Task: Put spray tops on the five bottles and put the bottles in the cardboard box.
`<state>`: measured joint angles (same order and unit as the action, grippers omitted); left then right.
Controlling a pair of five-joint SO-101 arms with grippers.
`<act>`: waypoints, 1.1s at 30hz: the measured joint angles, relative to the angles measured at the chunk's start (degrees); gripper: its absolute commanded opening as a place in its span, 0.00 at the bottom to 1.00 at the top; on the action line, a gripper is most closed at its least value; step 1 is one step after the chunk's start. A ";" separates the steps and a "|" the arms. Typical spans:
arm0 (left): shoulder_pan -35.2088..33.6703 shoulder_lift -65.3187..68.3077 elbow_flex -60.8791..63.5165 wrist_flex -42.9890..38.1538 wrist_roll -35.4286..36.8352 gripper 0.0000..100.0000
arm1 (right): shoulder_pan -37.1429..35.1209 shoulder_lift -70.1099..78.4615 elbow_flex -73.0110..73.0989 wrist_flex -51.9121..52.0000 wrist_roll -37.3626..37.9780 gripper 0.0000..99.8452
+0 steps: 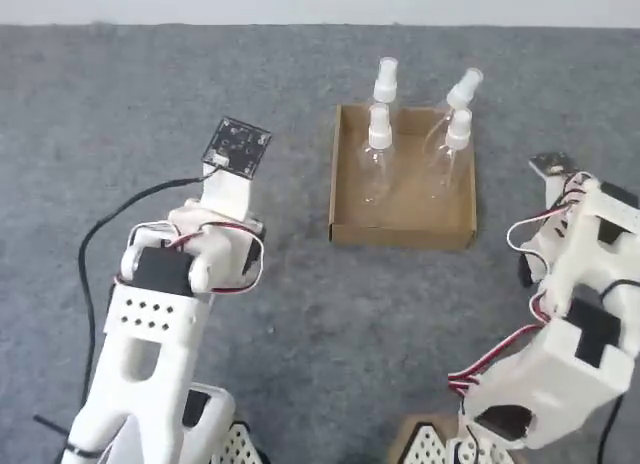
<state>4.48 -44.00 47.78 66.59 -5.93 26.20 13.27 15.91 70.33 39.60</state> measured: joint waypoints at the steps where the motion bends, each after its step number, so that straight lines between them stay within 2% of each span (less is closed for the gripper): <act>1: 0.00 0.00 0.00 0.00 0.00 0.01 | 0.00 0.00 0.00 0.00 0.00 0.04; 3: -0.26 0.00 0.00 0.00 0.00 0.01 | 0.00 0.00 0.00 0.00 0.00 0.00; 8: -0.35 0.00 0.00 0.00 0.00 0.01 | -0.18 -6.33 -4.84 3.43 0.00 0.01; 12: -0.35 -0.35 -1.67 0.00 0.00 0.01 | -5.10 -17.58 -7.82 7.82 -4.40 0.01; 16: -0.35 -0.35 -8.26 0.88 0.00 0.01 | -15.03 -31.12 -7.30 9.58 -10.02 0.01; 23: -0.35 -0.35 -24.44 8.70 1.41 0.01 | -39.74 -51.87 3.96 7.47 -18.46 0.01; 27: -0.35 -0.35 -34.20 13.54 5.27 0.01 | -52.57 -55.74 9.32 3.78 -22.59 0.01; 33: -0.35 -1.49 -45.71 15.30 9.58 0.01 | -64.18 -56.26 19.08 -7.56 -26.55 0.01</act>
<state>4.13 -45.49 2.07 81.89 3.65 -37.98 -42.99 34.99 62.77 13.05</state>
